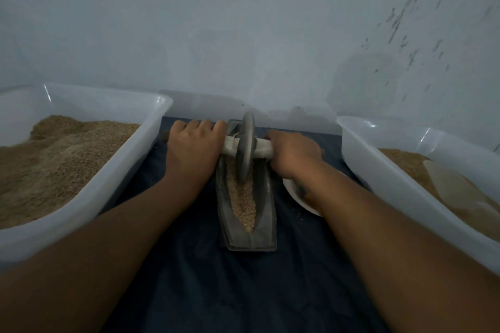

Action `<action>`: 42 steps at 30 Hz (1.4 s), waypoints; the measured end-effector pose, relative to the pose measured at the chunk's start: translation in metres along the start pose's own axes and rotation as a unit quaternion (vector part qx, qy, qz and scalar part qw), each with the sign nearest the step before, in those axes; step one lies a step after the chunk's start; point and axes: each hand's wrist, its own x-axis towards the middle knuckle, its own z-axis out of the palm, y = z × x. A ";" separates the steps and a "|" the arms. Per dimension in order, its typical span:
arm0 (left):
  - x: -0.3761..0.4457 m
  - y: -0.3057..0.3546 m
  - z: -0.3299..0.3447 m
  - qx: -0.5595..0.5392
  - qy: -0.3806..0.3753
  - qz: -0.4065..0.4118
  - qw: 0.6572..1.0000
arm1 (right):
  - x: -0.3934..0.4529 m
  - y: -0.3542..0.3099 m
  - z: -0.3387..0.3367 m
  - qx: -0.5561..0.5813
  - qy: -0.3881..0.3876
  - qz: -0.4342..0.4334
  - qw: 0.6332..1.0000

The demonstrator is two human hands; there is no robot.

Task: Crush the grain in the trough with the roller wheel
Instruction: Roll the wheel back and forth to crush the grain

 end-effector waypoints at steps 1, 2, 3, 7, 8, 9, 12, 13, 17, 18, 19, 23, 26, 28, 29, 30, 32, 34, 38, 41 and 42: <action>0.000 0.000 0.000 0.000 0.002 0.001 1.000 | 0.000 0.000 0.001 0.000 0.004 0.000 1.000; 0.000 0.000 0.000 -0.001 0.005 0.002 1.000 | -0.001 0.000 0.001 -0.001 0.008 0.001 1.000; -0.001 0.000 0.000 -0.003 0.006 0.002 1.000 | -0.002 0.000 0.001 -0.004 0.013 0.003 1.000; -0.005 0.001 -0.004 -0.019 -0.004 0.000 1.000 | -0.011 -0.002 0.003 -0.008 0.048 0.001 0.999; -0.007 0.001 -0.006 -0.025 -0.007 -0.001 1.000 | -0.014 -0.003 0.004 -0.007 0.055 -0.001 0.998; -0.009 0.001 -0.007 -0.031 -0.010 -0.002 0.999 | -0.017 -0.004 0.005 -0.005 0.060 -0.004 0.998; -0.017 0.002 -0.016 -0.031 -0.017 -0.006 0.999 | -0.028 -0.006 0.006 -0.008 0.080 -0.011 0.997; -0.020 0.003 -0.019 -0.027 -0.019 -0.008 0.999 | -0.031 -0.007 0.005 -0.009 0.089 -0.013 0.996; -0.029 0.005 -0.031 -0.026 -0.027 -0.013 0.999 | -0.047 -0.009 0.003 -0.004 0.125 -0.025 0.992; -0.031 0.005 -0.034 -0.025 -0.027 -0.016 0.999 | -0.051 -0.009 0.003 -0.004 0.129 -0.026 0.991; -0.033 0.006 -0.036 -0.025 -0.026 -0.019 0.999 | -0.054 -0.010 0.004 -0.002 0.132 -0.025 0.991; -0.039 0.008 -0.047 -0.027 -0.018 -0.022 0.999 | -0.067 -0.011 0.005 -0.001 0.147 -0.016 0.989; -0.042 0.009 -0.054 -0.033 -0.025 -0.021 0.999 | -0.077 -0.012 0.005 0.010 0.157 -0.011 0.987; -0.043 0.010 -0.059 -0.037 -0.031 -0.022 0.999 | -0.082 -0.012 0.005 0.014 0.156 -0.009 0.988; -0.044 0.010 -0.061 -0.040 -0.031 -0.023 0.998 | -0.084 -0.012 0.004 0.013 0.154 -0.009 0.988; -0.045 0.010 -0.064 -0.042 -0.033 -0.024 0.998 | -0.086 -0.012 0.004 0.011 0.153 -0.009 0.988; -0.046 0.010 -0.067 -0.046 -0.043 -0.026 0.998 | -0.089 -0.013 0.004 0.007 0.158 -0.008 0.987; -0.048 0.009 -0.068 -0.050 -0.057 -0.027 0.997 | -0.091 -0.014 0.003 0.000 0.163 -0.010 0.987; -0.051 0.009 -0.068 -0.049 -0.076 -0.036 0.995 | -0.091 -0.016 0.001 -0.006 0.163 -0.018 0.986; -0.051 0.008 -0.066 -0.051 -0.080 -0.036 0.995 | -0.088 -0.017 0.001 -0.006 0.164 -0.018 0.986; -0.051 0.008 -0.064 -0.053 -0.080 -0.034 0.995 | -0.087 -0.017 0.001 -0.002 0.162 -0.016 0.987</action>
